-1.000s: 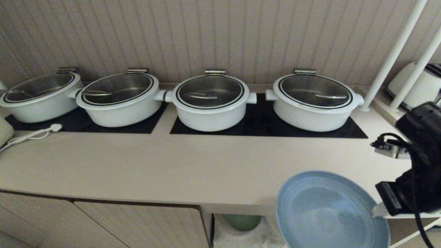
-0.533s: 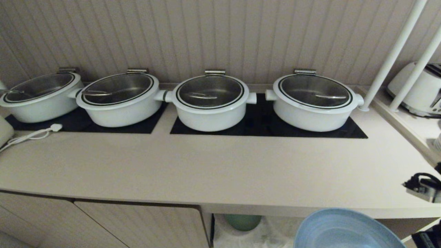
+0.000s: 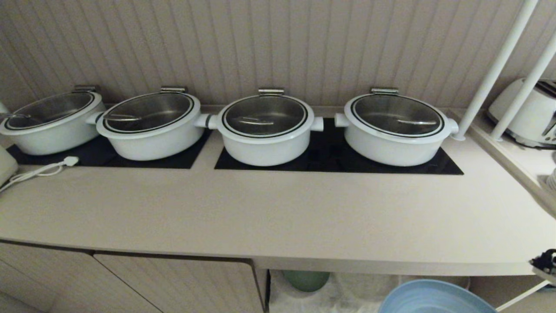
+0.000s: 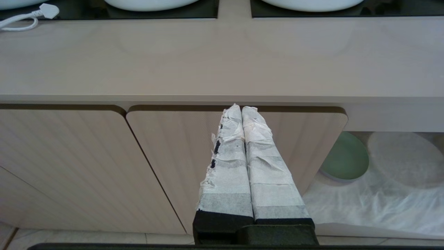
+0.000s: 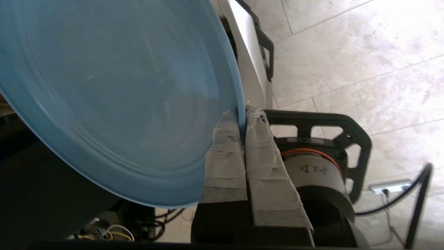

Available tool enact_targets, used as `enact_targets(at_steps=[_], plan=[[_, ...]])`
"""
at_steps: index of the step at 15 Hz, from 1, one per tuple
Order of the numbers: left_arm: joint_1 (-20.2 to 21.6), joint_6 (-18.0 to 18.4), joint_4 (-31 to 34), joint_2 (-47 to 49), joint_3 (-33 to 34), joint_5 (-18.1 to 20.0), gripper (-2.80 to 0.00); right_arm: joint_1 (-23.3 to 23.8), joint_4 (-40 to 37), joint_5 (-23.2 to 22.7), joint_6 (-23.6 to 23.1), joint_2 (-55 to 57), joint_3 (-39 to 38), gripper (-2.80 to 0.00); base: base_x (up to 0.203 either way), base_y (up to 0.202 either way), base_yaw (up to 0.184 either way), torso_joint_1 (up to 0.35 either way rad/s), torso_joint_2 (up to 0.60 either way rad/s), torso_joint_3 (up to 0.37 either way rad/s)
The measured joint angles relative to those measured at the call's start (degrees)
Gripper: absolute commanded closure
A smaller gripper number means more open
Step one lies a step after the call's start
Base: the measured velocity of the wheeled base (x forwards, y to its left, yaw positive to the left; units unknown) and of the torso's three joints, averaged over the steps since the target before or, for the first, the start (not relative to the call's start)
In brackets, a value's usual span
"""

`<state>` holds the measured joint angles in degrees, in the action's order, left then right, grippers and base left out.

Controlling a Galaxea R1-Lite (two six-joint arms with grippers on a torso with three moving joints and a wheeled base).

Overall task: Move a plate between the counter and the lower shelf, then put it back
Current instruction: Put the plate in the cupboard

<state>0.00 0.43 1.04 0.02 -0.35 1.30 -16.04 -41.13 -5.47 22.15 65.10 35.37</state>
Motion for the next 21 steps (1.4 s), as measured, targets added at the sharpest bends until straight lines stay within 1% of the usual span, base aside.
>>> enact_targets(at_steps=[3,16,21], plan=[[0.0,0.0,0.0,0.0,0.0,0.0,0.00,0.0,0.5,-1.0,0.0,-0.2,-0.4,0.00,0.000,0.000,0.000,0.000,0.00,0.000],[0.0,0.0,0.0,0.0,0.0,0.0,0.00,0.0,1.8,-1.1,0.1,0.6,-0.4,0.00,0.000,0.000,0.000,0.000,0.00,0.000],[0.0,0.0,0.0,0.0,0.0,0.0,0.00,0.0,3.0,-1.1,1.1,0.5,-1.4,0.00,0.000,0.000,0.000,0.000,0.00,0.000]])
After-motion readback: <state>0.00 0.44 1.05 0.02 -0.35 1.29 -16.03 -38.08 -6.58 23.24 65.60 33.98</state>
